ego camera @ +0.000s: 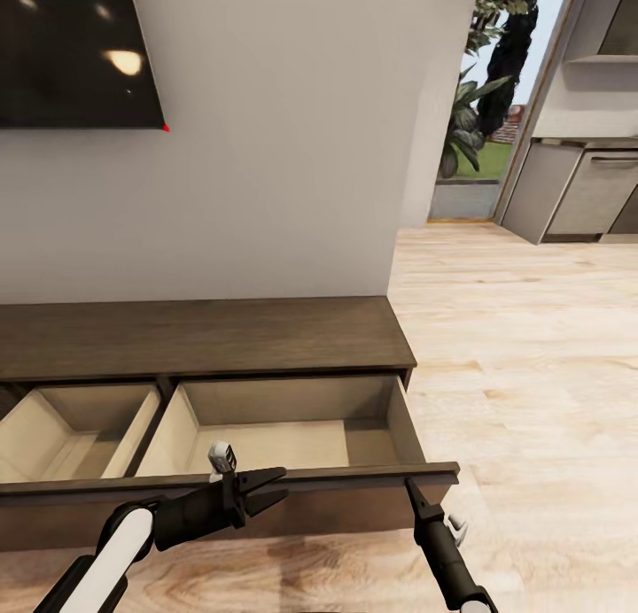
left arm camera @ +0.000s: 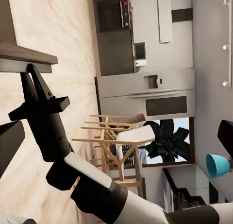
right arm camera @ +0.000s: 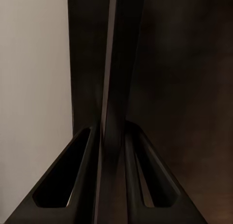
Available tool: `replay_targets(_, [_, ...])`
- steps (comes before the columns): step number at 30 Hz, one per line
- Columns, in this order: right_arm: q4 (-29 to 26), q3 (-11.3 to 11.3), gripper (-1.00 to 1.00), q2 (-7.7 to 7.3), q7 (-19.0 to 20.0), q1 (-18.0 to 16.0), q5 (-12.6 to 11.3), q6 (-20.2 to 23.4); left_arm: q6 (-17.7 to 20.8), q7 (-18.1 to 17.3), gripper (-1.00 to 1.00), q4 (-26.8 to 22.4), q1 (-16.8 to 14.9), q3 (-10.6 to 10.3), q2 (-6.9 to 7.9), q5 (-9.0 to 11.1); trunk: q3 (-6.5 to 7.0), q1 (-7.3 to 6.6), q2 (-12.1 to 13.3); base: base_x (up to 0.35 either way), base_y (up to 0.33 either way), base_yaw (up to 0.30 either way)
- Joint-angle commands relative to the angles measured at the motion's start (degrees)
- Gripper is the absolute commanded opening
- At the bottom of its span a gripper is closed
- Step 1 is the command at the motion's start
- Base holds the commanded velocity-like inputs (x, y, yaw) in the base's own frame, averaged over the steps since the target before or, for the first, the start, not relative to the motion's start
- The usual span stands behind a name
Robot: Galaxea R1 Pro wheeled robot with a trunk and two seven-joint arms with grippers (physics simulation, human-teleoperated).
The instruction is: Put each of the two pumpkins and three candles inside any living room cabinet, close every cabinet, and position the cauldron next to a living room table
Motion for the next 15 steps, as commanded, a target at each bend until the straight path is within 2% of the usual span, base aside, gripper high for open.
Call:
replay_targets(1, [-0.1, 0.9, -1.0, 0.08, 0.7, 0.0, -0.4, 0.9, 0.2, -0.2, 1.0, 0.0, 0.0, -0.1, 0.03, 0.0, -0.04, -0.02, 0.0, 0.0, 0.0, 0.0])
replay_targets(15, [0.0, 0.9, -1.0, 0.08, 0.7, 0.0, -0.2, 0.9, 0.2, -0.1, 1.0, 0.1, 0.0, -0.1, -0.23, 0.0, -0.04, -0.02, 0.0, 0.0, 0.0, 0.0])
